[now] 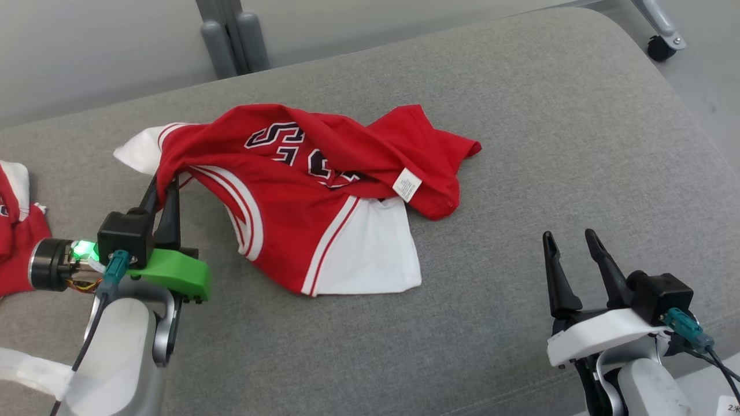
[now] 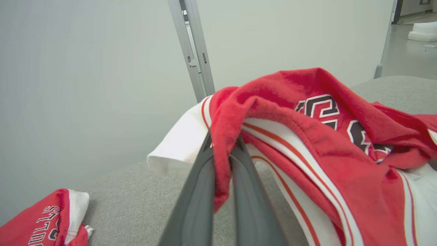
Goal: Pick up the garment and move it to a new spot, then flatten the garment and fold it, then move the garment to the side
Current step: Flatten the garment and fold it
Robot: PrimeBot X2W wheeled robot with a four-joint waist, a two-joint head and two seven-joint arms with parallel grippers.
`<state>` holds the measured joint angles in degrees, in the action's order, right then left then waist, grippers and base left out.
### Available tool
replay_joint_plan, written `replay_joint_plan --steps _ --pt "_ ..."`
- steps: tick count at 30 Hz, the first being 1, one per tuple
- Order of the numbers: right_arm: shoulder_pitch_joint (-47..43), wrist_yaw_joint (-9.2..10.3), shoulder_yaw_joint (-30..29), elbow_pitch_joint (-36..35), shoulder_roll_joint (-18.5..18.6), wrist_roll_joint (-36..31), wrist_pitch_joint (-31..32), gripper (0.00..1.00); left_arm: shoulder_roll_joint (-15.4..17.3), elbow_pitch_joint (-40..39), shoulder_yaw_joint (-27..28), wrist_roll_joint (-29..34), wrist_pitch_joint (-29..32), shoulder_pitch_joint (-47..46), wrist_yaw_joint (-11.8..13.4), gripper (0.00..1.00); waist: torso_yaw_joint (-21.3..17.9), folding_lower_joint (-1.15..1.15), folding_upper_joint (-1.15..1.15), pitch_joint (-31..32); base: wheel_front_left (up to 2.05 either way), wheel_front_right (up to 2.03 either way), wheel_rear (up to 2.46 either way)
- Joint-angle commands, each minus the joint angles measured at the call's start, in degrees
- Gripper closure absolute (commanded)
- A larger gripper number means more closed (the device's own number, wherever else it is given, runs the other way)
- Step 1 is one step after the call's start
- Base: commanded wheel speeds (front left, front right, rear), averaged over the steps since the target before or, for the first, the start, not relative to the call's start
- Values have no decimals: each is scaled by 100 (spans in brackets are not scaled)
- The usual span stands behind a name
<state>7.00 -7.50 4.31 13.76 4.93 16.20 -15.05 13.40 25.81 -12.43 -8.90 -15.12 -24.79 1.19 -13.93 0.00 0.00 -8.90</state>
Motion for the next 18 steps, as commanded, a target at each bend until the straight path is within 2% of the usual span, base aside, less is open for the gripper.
replay_joint_plan --steps 1,4,9,14,15,16,17,18 --pt "-95 2 4 19 -5 -41 -19 0 78 -121 52 106 -5 170 56 100 118 0 0 113 0 0 0" --pt "-130 2 9 13 -15 -50 -19 0 55 -426 34 178 -5 453 58 100 198 0 0 154 0 0 0" --pt "-175 2 -12 24 -5 -34 -19 0 -288 -618 -132 84 -5 1085 -70 100 359 0 0 170 0 0 0" --pt "-175 2 14 54 18 -30 -19 0 -685 -369 -386 -35 -5 1620 -263 100 519 0 0 205 0 0 0" --pt "-186 2 8 53 14 -40 -19 0 -759 -335 -441 -41 -5 1713 -286 89 558 0 0 219 0 0 0" --pt "-201 2 -2 54 14 -44 -19 0 -809 -306 -492 -36 -5 1782 -315 55 597 0 0 232 0 0 0" --pt "-208 2 16 66 21 -42 -19 0 -855 -272 -541 -46 -5 1869 -338 0 633 0 0 245 0 0 0" --pt "-215 2 19 77 35 -44 -19 0 -885 -269 -559 -71 -5 1912 -360 0 669 0 0 262 0 0 0"
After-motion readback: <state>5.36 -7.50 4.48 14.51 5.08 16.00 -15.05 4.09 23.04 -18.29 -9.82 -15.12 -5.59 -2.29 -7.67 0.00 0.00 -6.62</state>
